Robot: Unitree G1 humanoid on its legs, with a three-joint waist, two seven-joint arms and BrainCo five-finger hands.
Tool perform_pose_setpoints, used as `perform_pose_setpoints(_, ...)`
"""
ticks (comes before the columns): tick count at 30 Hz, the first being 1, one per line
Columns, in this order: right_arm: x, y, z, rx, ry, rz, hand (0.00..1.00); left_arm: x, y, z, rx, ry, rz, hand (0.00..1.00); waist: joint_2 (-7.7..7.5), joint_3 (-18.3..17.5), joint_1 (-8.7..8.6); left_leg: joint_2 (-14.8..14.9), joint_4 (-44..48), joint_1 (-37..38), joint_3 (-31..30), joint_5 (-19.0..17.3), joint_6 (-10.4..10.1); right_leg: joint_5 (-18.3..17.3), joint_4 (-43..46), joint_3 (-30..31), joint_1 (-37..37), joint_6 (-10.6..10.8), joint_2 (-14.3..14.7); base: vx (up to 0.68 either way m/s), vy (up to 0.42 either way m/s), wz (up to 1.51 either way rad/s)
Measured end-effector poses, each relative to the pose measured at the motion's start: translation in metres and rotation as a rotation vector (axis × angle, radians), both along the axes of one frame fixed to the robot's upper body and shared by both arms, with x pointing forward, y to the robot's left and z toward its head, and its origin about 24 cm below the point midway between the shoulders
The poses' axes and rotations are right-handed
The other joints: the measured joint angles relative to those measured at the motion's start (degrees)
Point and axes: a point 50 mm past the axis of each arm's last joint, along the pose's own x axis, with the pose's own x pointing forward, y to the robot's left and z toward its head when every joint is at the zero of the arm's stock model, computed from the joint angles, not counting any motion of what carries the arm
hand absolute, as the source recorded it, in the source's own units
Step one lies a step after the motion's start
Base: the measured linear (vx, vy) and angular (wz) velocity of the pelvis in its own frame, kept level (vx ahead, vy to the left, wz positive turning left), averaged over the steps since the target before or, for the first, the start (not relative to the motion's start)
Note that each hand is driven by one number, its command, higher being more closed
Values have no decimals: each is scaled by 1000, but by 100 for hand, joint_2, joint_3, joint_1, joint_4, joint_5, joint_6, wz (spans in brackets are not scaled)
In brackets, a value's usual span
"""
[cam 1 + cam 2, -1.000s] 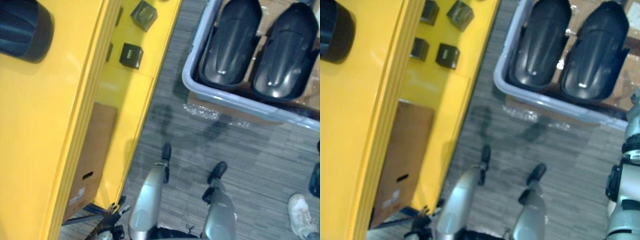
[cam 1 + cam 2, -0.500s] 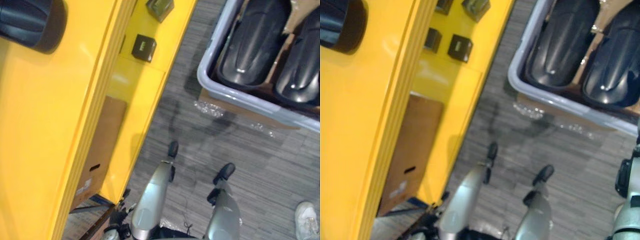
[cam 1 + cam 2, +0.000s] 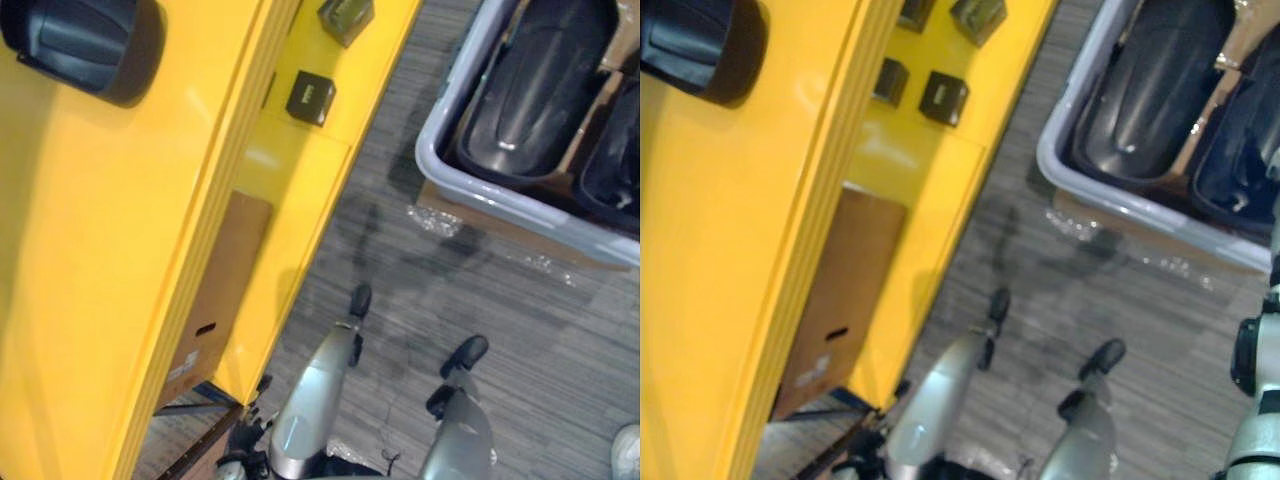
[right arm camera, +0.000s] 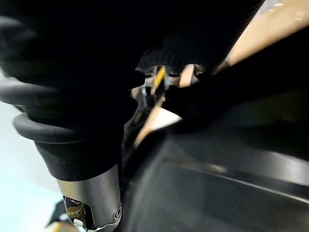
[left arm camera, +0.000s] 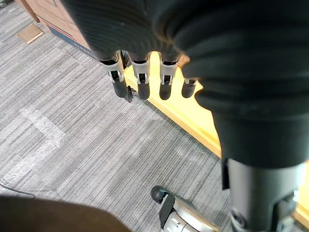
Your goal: Walk over and take plastic housings, then place them on the shelf
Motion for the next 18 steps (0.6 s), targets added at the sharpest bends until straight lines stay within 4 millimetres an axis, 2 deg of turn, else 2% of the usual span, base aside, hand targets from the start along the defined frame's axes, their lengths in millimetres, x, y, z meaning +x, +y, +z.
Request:
perform_pose_setpoints(8,-1,-3,-5,30,35,-45,0,-3,-6,-2,-13,6,-6,0,126,-89,49,-40,-36,-17,14,0,0,-12,-4,-5,-54,-20,-50,-19,-4,0)
perform_pose_setpoints(16,-5,-6,-6,45,23,-135,0,-1,-9,-2,-19,1,-21,0,180,-127,135,-61,-41,-17,10,-2,-1,-7,-12,-8,-51,-12,-65,0,0,0)
perform_pose_setpoints(17,-5,-6,-6,46,21,-140,100,0,-9,-1,-19,-1,-23,0,189,-134,155,-61,-42,-18,10,-2,-2,-11,-12,-8,-51,-18,-66,0,0,0)
perform_pose_setpoints(18,-6,-6,-6,46,19,-143,100,0,-10,-1,-19,-1,-24,0,190,-135,163,-60,-43,-18,10,-2,-2,-13,-12,-8,-51,-22,-65,0,0,0)
